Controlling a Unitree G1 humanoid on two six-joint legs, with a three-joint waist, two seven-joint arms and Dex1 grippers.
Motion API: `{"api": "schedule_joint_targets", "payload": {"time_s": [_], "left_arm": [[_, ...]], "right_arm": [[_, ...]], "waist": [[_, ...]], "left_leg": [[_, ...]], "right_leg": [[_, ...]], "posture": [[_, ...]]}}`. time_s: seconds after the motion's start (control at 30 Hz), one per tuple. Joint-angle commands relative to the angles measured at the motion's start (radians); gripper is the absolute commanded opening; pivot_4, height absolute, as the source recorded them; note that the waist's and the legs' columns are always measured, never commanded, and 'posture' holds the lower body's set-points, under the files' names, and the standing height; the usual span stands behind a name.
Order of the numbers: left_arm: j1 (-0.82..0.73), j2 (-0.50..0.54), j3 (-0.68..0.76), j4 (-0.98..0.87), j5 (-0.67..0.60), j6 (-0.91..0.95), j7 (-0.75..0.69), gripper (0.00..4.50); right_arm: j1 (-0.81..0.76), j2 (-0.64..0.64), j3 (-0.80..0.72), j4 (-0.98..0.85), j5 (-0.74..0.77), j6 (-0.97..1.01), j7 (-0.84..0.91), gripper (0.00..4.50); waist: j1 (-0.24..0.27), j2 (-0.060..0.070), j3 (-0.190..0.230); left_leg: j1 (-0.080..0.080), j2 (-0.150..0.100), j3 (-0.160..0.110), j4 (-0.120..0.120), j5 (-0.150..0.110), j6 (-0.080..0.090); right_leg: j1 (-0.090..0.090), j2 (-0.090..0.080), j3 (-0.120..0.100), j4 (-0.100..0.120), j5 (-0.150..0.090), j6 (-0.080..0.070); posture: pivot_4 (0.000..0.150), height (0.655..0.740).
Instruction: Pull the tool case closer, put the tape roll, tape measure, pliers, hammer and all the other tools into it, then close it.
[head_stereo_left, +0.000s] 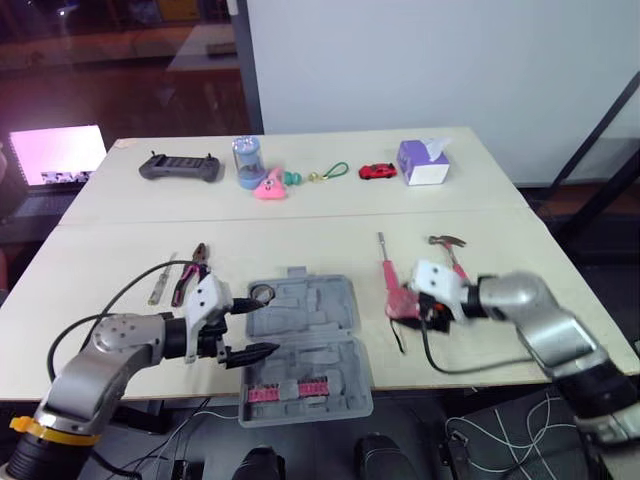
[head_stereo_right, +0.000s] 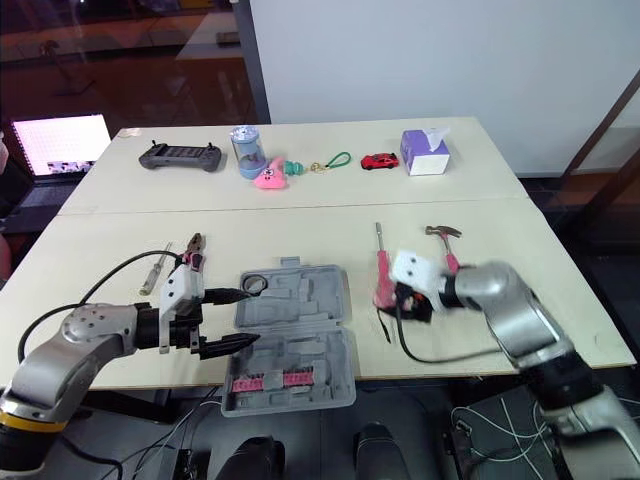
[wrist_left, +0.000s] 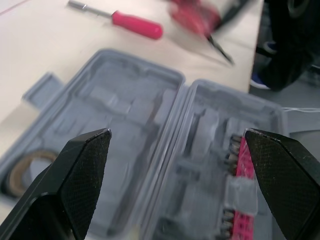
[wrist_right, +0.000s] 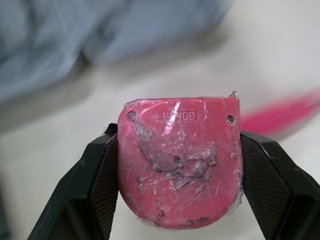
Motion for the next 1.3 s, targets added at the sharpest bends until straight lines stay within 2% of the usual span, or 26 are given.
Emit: {"api": "schedule_joint_targets", "payload": {"time_s": [0.03,0.13,0.27,0.4,0.57,0.7,1.0,1.3], "left_arm": [[0.039,-0.009,0.055,-0.020,0.009,-0.037,0.038,4.50],[0.093,-0.025,0.092,-0.035,0.021,-0.064,0.084,4.50],[0.177,-0.045,0.130,-0.083,0.033,-0.079,0.140,4.50],[0.258,-0.067,0.162,-0.136,0.036,-0.074,0.194,4.50],[0.341,-0.099,0.189,-0.159,0.049,-0.114,0.231,4.50],[0.392,-0.120,0.199,-0.180,0.058,-0.139,0.253,4.50],[0.451,-0.120,0.215,-0.208,0.066,-0.156,0.273,4.50],[0.408,-0.106,0.200,-0.222,0.059,-0.115,0.283,4.50]], "right_arm": [[-0.179,0.008,0.127,0.027,-0.051,0.100,0.133,2.92],[-0.361,0.086,0.222,0.175,-0.113,0.064,0.179,2.92],[-0.501,0.208,0.320,0.347,-0.173,0.015,0.223,2.92],[-0.580,0.330,0.394,0.510,-0.234,-0.025,0.228,2.92],[-0.636,0.461,0.456,0.719,-0.343,-0.147,0.143,2.92],[-0.650,0.515,0.470,0.824,-0.396,-0.195,0.106,2.92],[-0.636,0.553,0.436,0.906,-0.438,-0.233,0.090,2.92],[-0.608,0.537,0.407,0.833,-0.433,-0.176,0.164,2.92]], "waist": [[0.005,0.000,0.000],[0.007,0.000,0.000],[0.008,0.000,0.000],[0.006,0.000,0.000],[0.007,0.000,0.000],[0.006,0.000,0.000],[0.003,0.001,-0.001],[-0.001,0.001,-0.001]], "left_leg": [[0.000,0.000,0.000,0.000,0.000,0.000],[-0.001,0.000,0.000,0.000,0.000,0.000],[-0.002,0.000,0.000,0.000,0.001,-0.002],[-0.002,0.000,0.000,-0.001,0.003,-0.005],[-0.003,0.000,0.000,-0.001,0.004,-0.008],[-0.003,0.000,0.000,-0.002,0.005,-0.008],[-0.001,0.000,0.001,-0.002,0.003,-0.005],[-0.001,0.000,0.000,-0.002,0.003,-0.005]], "right_leg": [[0.000,0.000,0.000,0.000,0.000,0.000],[0.000,0.000,0.000,-0.001,0.000,0.000],[-0.001,-0.001,0.000,-0.001,0.000,0.000],[-0.002,-0.001,0.000,-0.001,0.000,0.000],[-0.004,-0.001,0.000,0.001,0.000,-0.001],[-0.005,-0.001,0.000,0.001,0.000,-0.001],[-0.004,0.000,0.000,0.002,0.001,-0.001],[-0.004,0.000,0.000,0.002,0.001,-0.001]], "posture": [[0.150,0.7400],[0.150,0.7400],[0.150,0.7400],[0.150,0.7400],[0.150,0.7400],[0.150,0.7400],[0.150,0.7400],[0.150,0.7400]]}}
